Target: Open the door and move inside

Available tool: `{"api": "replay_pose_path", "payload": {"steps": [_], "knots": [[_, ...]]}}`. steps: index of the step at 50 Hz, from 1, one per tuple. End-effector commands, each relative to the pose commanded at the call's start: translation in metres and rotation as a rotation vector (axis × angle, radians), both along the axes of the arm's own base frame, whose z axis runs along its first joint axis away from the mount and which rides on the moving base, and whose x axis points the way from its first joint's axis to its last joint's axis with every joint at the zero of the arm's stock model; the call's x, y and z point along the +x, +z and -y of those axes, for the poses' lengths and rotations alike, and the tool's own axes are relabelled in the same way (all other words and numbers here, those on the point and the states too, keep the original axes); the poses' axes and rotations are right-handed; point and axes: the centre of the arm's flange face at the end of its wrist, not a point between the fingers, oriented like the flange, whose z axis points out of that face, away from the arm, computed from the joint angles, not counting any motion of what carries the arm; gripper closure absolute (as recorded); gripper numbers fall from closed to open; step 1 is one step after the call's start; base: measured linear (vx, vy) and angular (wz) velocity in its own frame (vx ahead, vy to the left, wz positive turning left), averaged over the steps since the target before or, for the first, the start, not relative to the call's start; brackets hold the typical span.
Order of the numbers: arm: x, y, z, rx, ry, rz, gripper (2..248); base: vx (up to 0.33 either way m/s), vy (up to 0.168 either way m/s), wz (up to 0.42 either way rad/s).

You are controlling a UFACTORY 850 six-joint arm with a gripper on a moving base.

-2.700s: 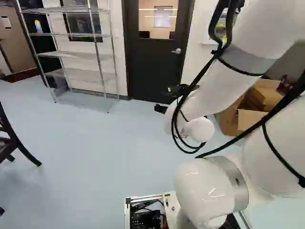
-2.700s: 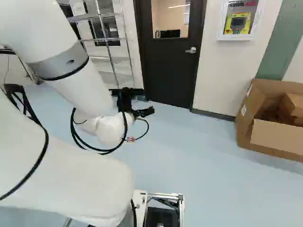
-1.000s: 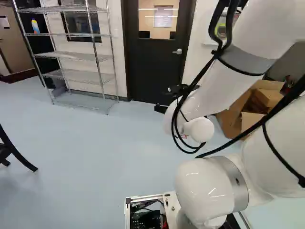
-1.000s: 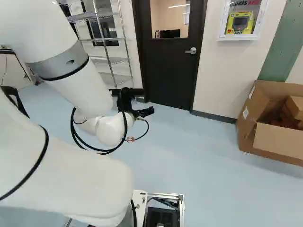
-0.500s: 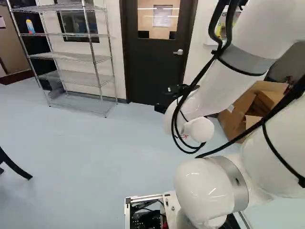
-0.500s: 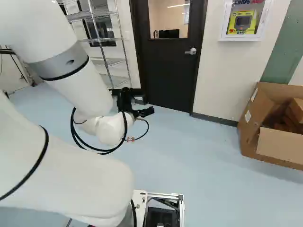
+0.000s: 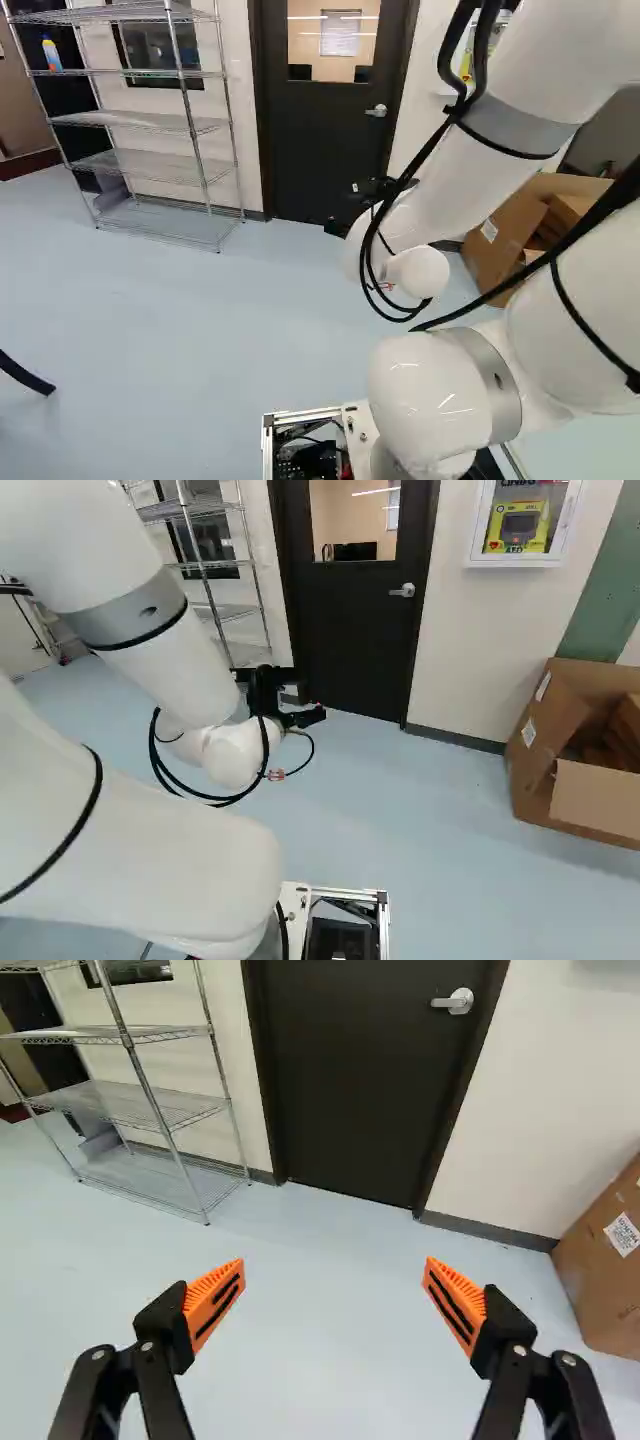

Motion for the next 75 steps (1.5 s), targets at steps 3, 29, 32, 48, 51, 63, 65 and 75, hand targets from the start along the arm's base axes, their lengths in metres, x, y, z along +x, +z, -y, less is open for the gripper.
{"api": "replay_pose_path", "payload": {"steps": [3, 29, 32, 48, 51, 63, 65, 75], "knots": [[0.0, 0.0, 0.0, 0.0, 0.0, 0.0, 3, 0.15, 0.0, -0.011], [0.0, 0.0, 0.0, 0.0, 0.0, 0.0, 3, 0.16, 0.018, -0.019], [0.0, 0.0, 0.0, 0.0, 0.0, 0.0, 3, 0.167, 0.039, -0.019], [0.0, 0.0, 0.0, 0.0, 0.0, 0.0, 3, 0.169, 0.009, -0.184], [0.0, 0.0, 0.0, 0.0, 0.0, 0.0, 3, 0.172, -0.018, -0.301], [0.0, 0.0, 0.0, 0.0, 0.0, 0.0, 3, 0.168, -0.018, -0.301], [0.0, 0.0, 0.0, 0.0, 0.0, 0.0, 3, 0.166, -0.017, -0.292], [0.0, 0.0, 0.0, 0.0, 0.0, 0.0, 3, 0.167, -0.012, -0.308]]}}
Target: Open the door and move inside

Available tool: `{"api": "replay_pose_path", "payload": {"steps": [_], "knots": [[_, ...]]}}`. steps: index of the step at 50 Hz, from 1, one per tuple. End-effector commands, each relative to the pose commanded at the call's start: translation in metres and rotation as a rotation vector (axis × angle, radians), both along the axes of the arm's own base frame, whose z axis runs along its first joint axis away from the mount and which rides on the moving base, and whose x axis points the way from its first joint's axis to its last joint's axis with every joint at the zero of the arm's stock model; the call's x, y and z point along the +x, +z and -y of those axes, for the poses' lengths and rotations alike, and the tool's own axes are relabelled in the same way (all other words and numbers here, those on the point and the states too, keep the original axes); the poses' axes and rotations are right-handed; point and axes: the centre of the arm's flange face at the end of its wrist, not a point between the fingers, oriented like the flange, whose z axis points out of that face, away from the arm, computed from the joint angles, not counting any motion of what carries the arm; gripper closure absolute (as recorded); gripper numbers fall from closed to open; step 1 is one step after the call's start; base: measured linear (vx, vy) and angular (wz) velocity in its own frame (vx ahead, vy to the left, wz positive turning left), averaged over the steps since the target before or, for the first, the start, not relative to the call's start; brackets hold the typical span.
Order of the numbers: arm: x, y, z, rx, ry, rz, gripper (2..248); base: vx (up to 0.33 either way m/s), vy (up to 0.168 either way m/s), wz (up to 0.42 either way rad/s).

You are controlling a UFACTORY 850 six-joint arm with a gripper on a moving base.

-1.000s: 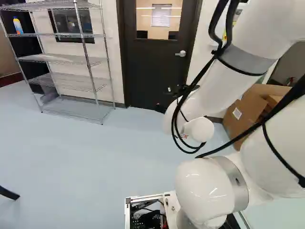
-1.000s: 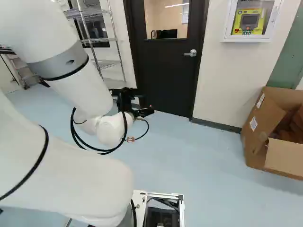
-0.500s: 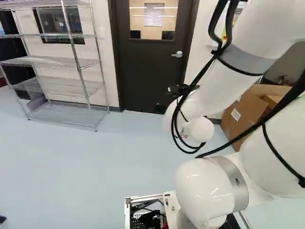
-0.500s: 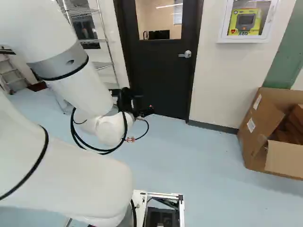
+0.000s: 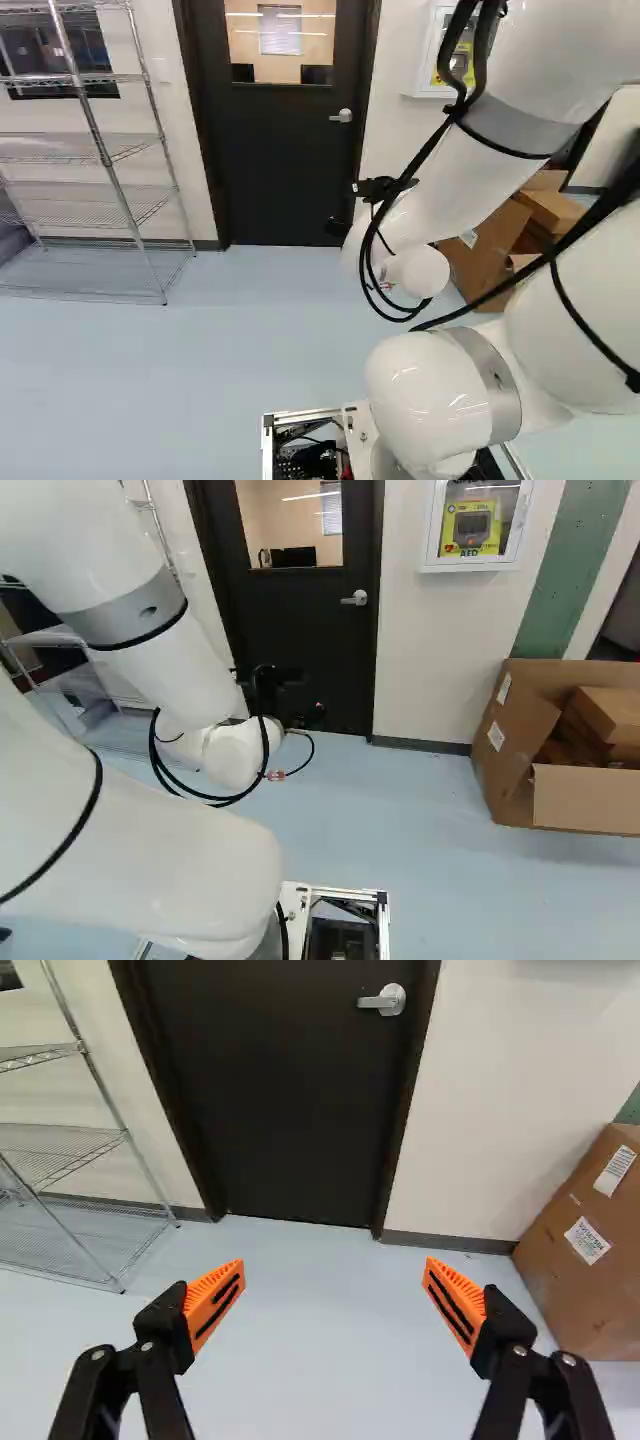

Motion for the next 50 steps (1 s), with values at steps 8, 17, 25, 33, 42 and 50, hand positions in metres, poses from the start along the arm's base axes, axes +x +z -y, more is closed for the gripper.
{"api": "replay_pose_path", "payload": {"steps": [8, 17, 25, 33, 42, 50], "knots": [[0.0, 0.0, 0.0, 0.0, 0.0, 0.0, 3, 0.163, -0.009, -0.309], [0.0, 0.0, 0.0, 0.0, 0.0, 0.0, 3, 0.158, -0.003, -0.248], [0.0, 0.0, 0.0, 0.0, 0.0, 0.0, 3, 0.144, 0.04, -0.03], [0.0, 0.0, 0.0, 0.0, 0.0, 0.0, 3, 0.149, 0.037, -0.026], [0.0, 0.0, 0.0, 0.0, 0.0, 0.0, 3, 0.156, 0.037, -0.026], [0.0, 0.0, 0.0, 0.0, 0.0, 0.0, 3, 0.15, 0.038, -0.025]]}}
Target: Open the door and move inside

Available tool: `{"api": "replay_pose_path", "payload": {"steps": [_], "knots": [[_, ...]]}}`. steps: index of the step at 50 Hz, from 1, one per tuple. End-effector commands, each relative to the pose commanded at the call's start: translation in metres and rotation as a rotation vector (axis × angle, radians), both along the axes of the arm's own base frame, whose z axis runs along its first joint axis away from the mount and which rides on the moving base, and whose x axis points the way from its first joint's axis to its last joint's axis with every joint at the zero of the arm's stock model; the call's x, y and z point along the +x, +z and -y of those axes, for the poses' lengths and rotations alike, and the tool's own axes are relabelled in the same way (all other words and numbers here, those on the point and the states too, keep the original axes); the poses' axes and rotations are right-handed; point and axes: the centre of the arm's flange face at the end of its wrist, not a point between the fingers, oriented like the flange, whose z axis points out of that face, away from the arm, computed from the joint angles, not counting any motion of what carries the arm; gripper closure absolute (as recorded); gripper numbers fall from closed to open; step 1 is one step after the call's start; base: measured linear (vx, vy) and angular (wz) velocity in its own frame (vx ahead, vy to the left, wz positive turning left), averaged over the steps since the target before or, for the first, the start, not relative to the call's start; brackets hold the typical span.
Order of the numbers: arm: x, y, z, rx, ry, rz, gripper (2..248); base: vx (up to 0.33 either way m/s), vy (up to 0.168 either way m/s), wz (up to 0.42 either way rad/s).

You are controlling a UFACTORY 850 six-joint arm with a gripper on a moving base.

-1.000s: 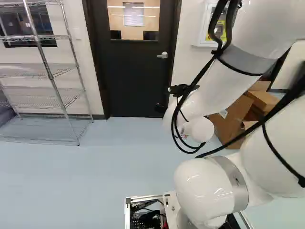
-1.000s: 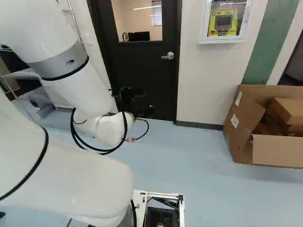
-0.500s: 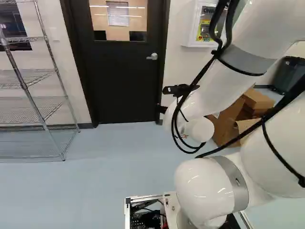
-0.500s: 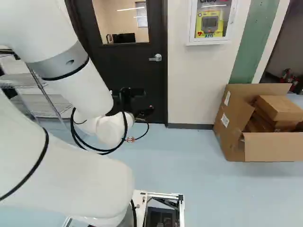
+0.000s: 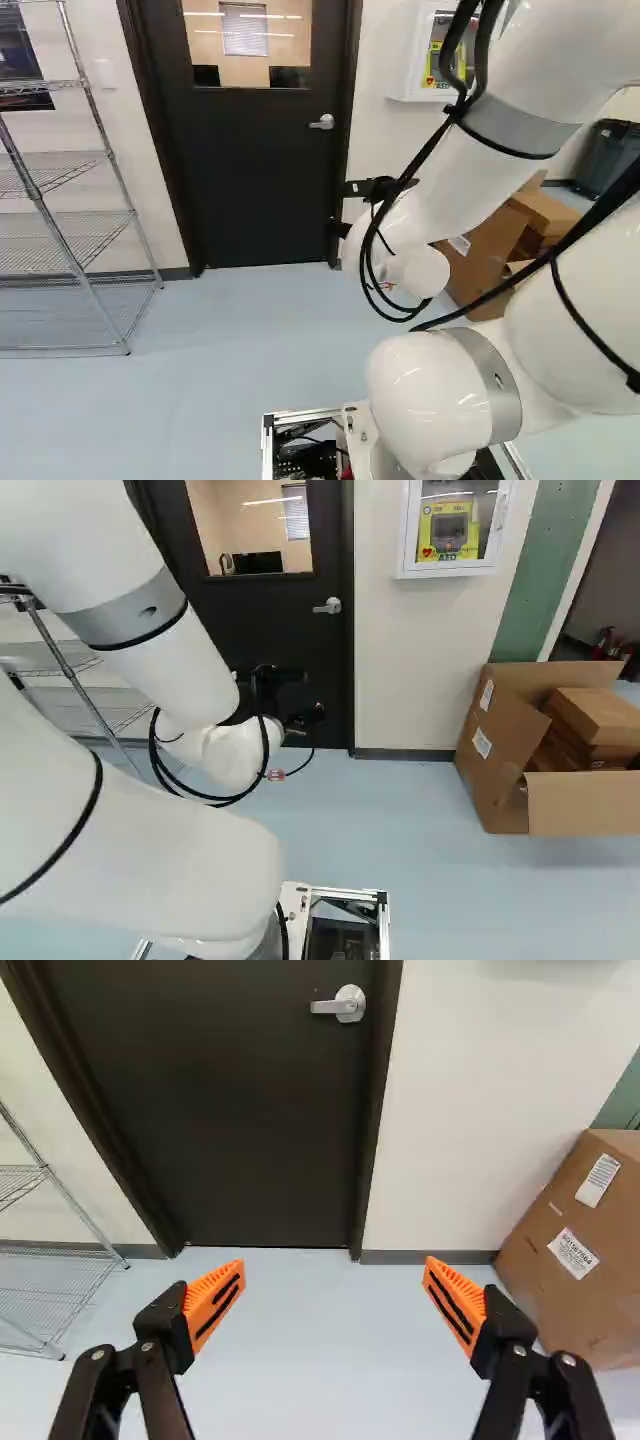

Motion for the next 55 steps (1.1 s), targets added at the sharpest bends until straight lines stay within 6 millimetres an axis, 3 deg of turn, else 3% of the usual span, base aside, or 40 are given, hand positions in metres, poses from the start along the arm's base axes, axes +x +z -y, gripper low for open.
{"api": "replay_pose_path", "payload": {"steps": [55], "knots": [[0.0, 0.0, 0.0, 0.0, 0.0, 0.0, 3, 0.154, 0.041, -0.023]]}}
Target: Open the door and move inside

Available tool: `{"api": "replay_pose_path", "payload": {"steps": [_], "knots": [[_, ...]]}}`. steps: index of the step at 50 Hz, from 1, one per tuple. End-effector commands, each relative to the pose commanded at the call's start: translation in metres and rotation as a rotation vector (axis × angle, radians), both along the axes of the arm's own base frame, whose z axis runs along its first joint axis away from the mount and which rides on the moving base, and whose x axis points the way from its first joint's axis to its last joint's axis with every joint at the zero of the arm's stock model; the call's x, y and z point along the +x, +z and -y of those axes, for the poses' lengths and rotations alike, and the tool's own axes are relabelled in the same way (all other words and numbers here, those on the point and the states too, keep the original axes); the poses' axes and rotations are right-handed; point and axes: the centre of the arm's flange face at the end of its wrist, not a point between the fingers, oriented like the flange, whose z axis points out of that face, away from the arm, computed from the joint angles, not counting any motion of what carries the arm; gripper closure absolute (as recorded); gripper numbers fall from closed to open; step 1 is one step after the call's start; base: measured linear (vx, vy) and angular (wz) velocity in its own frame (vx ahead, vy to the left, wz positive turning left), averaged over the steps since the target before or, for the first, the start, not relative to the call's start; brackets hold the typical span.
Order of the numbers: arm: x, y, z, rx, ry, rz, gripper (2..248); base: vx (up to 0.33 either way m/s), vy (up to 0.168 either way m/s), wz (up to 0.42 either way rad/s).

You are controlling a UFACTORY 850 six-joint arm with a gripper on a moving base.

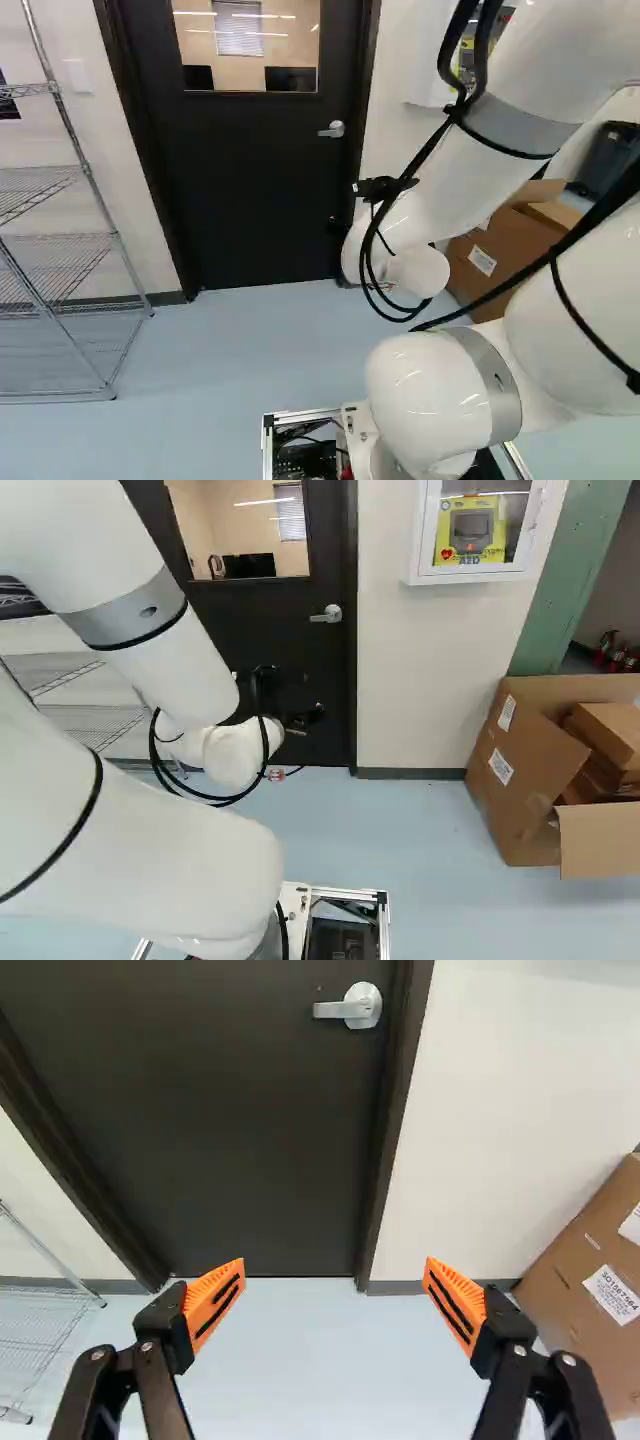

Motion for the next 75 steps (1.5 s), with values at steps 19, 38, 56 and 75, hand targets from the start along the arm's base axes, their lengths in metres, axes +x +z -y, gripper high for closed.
{"api": "replay_pose_path", "payload": {"steps": [19, 38, 56, 75], "knots": [[0.0, 0.0, 0.0, 0.0, 0.0, 0.0, 3, 0.159, 0.041, -0.013], [0.0, 0.0, 0.0, 0.0, 0.0, 0.0, 3, 0.14, 0.018, 0.0], [0.0, 0.0, 0.0, 0.0, 0.0, 0.0, 3, 0.13, 0.004, -0.003], [0.0, 0.0, 0.0, 0.0, 0.0, 0.0, 3, 0.126, 0.003, -0.007]]}}
